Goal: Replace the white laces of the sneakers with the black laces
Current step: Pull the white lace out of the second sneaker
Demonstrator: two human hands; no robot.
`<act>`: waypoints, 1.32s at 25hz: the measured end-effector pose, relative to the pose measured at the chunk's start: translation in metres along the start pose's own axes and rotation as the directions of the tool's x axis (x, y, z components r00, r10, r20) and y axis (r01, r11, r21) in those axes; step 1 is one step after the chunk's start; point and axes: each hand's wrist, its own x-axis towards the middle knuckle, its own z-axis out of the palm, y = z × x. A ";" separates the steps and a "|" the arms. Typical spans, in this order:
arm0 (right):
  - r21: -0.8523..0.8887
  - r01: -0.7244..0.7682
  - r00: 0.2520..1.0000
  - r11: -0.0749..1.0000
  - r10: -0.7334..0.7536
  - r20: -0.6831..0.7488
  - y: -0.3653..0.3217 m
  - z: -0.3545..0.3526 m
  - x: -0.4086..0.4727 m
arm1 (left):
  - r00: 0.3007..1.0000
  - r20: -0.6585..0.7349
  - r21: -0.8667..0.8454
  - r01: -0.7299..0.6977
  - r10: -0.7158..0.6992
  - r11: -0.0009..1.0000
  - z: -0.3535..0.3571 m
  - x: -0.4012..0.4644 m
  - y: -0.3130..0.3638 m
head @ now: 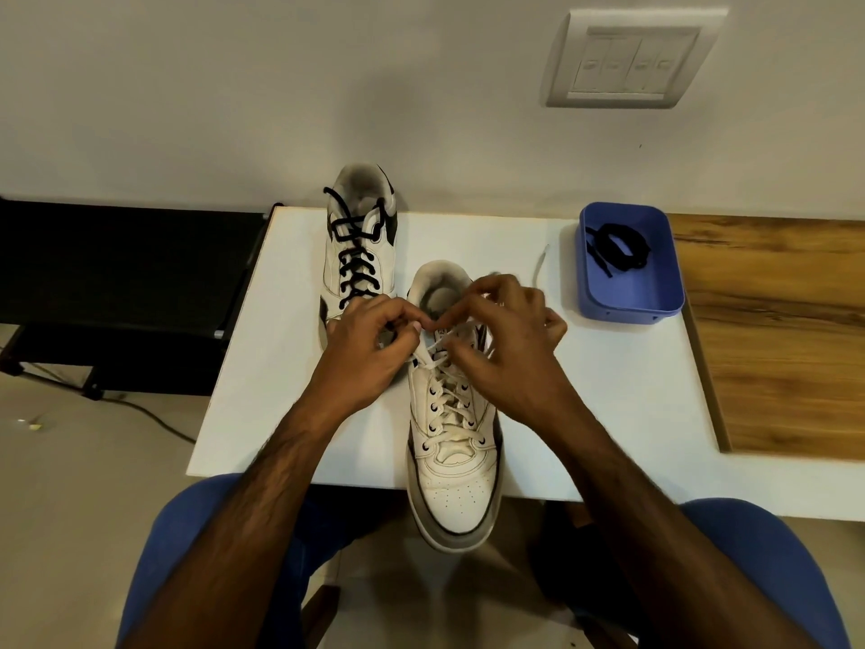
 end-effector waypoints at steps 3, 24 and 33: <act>-0.076 0.059 0.996 0.995 -0.054 0.068 -0.007 0.014 -0.003 | 1.000 0.008 0.032 0.011 -0.011 0.999 0.000 0.001 -0.001; 0.017 -0.099 0.983 0.995 0.100 -0.152 0.014 -0.025 0.013 | 1.000 0.023 -0.001 -0.018 0.018 1.000 -0.001 0.000 -0.001; -0.082 -0.181 0.981 0.980 0.186 0.063 0.045 -0.047 0.009 | 0.967 0.074 0.411 -0.251 0.242 0.876 0.010 -0.009 0.010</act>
